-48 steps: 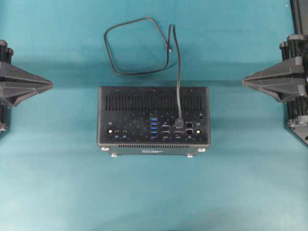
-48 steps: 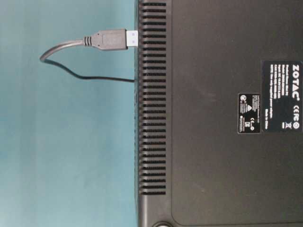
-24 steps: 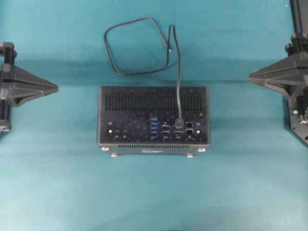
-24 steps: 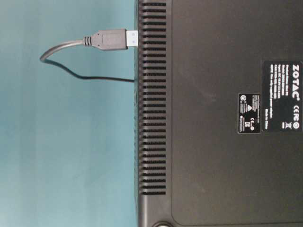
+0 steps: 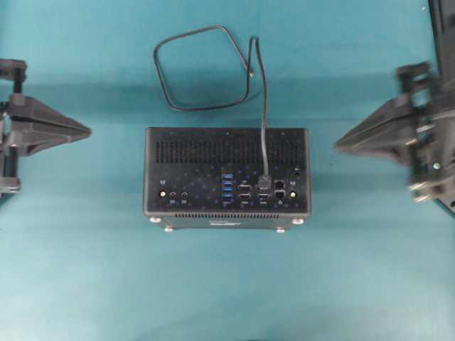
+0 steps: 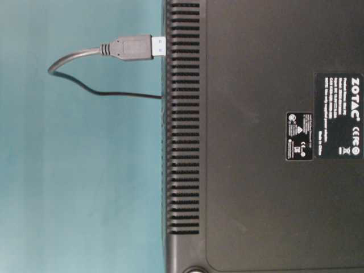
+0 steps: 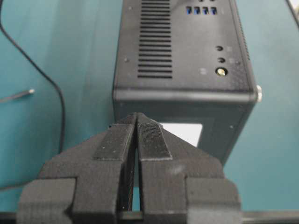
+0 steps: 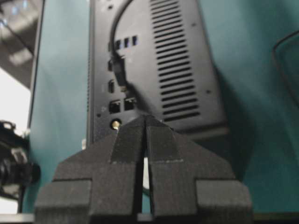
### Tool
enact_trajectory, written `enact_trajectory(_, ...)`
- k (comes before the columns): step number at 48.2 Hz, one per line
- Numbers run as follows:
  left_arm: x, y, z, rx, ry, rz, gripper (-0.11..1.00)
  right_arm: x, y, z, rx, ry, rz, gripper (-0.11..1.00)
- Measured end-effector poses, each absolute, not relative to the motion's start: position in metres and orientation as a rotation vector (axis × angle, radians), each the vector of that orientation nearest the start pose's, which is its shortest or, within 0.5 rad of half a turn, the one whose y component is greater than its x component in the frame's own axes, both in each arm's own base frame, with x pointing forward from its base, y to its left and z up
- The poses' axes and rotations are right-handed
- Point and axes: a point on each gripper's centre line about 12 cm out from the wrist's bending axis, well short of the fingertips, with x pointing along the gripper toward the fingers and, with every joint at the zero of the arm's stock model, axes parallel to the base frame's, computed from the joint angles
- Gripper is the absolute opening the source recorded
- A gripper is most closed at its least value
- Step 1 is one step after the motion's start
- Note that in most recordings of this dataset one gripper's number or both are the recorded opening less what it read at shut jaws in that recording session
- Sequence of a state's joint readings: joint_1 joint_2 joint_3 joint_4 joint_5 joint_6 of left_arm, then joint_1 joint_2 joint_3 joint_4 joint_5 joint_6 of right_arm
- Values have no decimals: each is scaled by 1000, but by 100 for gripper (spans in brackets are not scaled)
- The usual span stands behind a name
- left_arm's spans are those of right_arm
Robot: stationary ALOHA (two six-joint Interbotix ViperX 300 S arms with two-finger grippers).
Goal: Insert the USB into the PC box with both arms.
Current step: 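Move the right gripper toward the black USB plug on the rear panel, then lower the right gripper and close it on the black USB plug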
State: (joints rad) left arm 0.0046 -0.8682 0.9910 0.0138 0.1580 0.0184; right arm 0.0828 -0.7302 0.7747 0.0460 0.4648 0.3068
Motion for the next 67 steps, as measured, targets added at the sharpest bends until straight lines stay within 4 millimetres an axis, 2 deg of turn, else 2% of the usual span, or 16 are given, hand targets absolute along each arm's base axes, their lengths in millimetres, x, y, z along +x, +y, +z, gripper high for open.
enact_trajectory(13, 238, 1, 301, 102, 302, -12, 0, 269, 32, 323, 278, 648, 16, 6)
enact_trajectory(23, 239, 1, 306, 114, 271, -12, 0, 285, 36, 335, 277, 682, 16, 16)
enact_trajectory(29, 239, 1, 310, 114, 251, -11, 0, 295, 41, 335, 268, 726, 20, 33)
enact_trajectory(37, 240, 1, 310, 114, 251, -11, 0, 308, 45, 327, 260, 784, 14, 74)
enact_trajectory(41, 240, 0, 311, 115, 247, -13, 0, 314, 46, 326, 258, 799, 12, 85)
enact_trajectory(67, 241, 1, 318, 113, 224, -10, 0, 336, 50, 313, 245, 846, 7, 80)
